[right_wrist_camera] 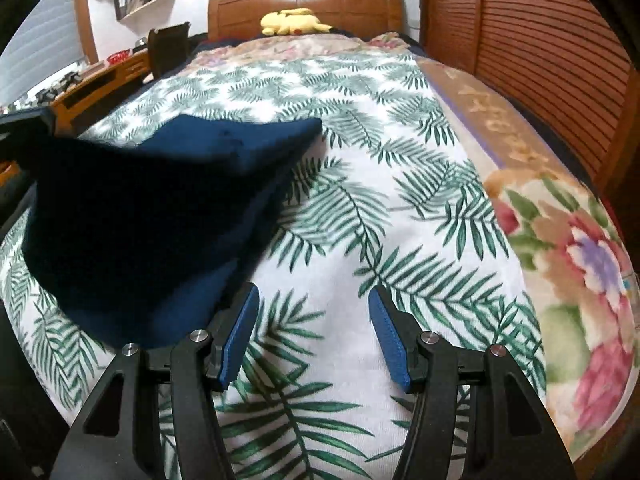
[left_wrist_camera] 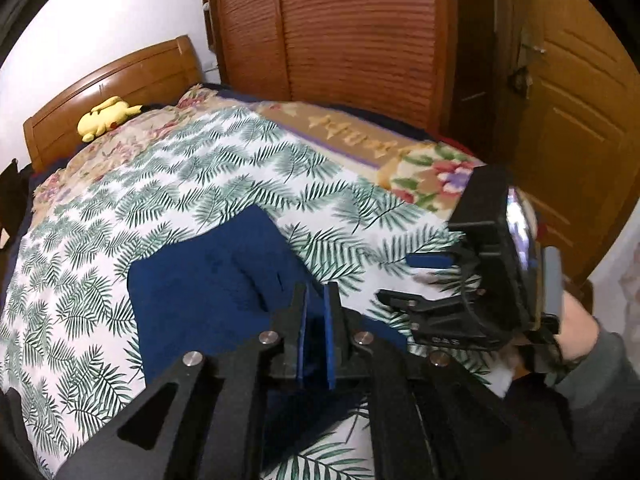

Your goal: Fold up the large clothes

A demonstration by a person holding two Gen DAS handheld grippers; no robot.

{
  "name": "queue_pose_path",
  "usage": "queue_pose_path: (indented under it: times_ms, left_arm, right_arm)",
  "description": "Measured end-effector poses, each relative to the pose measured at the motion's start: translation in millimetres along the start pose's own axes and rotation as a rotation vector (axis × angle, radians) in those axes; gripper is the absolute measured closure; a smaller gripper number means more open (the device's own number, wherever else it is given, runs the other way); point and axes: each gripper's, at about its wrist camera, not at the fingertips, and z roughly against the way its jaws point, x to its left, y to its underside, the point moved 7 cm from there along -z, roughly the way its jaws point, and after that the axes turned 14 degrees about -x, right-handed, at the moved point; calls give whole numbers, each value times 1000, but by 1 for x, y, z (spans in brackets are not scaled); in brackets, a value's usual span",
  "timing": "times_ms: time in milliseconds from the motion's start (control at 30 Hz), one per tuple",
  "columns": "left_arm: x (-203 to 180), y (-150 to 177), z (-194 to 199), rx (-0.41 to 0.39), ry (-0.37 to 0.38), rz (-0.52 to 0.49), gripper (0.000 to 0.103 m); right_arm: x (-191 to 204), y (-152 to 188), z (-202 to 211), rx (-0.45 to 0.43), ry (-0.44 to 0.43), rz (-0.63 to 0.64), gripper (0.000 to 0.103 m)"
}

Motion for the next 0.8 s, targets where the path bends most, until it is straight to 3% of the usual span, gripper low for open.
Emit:
queue_pose_path:
  times_ms: [167, 400, 700, 800]
  left_arm:
    - [18, -5, 30, -55, -33, 12, 89]
    - [67, 30, 45, -22, -112, 47, 81]
    - [119, 77, 40, 25, -169, 121, 76]
    - [129, 88, 36, 37, -172, 143, 74]
  right_arm:
    - [6, -25, 8, -51, -5, -14, 45]
    - [42, -62, 11, -130, -82, -12, 45]
    - [114, -56, -3, -74, -253, 39, 45]
    - [123, -42, -10, -30, -261, 63, 45]
